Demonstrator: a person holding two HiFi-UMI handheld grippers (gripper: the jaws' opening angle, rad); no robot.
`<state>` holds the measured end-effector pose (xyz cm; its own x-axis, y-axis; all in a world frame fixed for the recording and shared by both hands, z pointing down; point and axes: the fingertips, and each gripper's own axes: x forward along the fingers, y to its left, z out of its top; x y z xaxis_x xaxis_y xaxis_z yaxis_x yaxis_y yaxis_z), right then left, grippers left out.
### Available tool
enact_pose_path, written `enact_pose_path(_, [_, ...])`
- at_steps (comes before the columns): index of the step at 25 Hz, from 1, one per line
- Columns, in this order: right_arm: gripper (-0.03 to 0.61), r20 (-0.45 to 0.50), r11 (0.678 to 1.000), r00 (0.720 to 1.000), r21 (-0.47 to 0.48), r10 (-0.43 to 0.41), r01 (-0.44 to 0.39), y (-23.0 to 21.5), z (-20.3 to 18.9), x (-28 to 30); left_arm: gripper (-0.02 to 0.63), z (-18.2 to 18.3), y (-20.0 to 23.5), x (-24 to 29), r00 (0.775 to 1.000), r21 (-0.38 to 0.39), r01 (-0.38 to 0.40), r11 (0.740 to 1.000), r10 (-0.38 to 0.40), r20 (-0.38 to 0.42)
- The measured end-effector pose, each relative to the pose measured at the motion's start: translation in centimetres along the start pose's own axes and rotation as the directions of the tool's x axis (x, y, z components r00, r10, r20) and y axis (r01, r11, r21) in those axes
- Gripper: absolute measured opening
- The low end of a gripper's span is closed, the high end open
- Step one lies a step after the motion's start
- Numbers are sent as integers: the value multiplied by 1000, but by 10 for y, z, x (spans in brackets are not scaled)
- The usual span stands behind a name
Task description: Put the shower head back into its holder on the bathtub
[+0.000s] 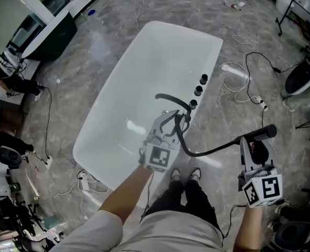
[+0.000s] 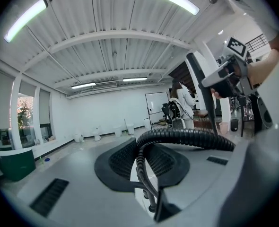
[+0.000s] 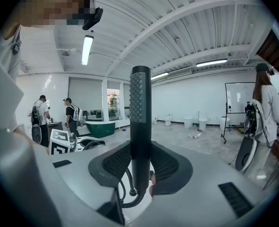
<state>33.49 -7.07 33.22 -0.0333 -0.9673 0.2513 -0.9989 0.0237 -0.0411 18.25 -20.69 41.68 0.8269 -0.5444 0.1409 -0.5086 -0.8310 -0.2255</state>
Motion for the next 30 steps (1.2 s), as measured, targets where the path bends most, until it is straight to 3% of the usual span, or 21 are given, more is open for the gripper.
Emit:
enact_pose_path(10, [130,27,1000,1000,2,9,-9,7,-8,19,61,-71,-21,-32,988,0,18,1000,-17,-154])
enact_pose_path(15, [130,66,999,997,27,34,-36,1,7,22,61,-60,-10,-70,979,17,-7,1000,10,-204])
enact_pose_path(21, [130,62,995,993,22,95,-97,-4,8,35,61,-72,-35,-72,944,21,97,995,-85,-317])
enact_pose_path(26, [130,41,993,993,12,115,-116,-1,-2,43,61,-102,-47,-53,926,-3,124,992,-117,-360])
enact_pose_path(30, [130,28,994,994,6,109,-110,-3,-6,48,61,-111,-49,-54,888,13,195,981,-171,-426])
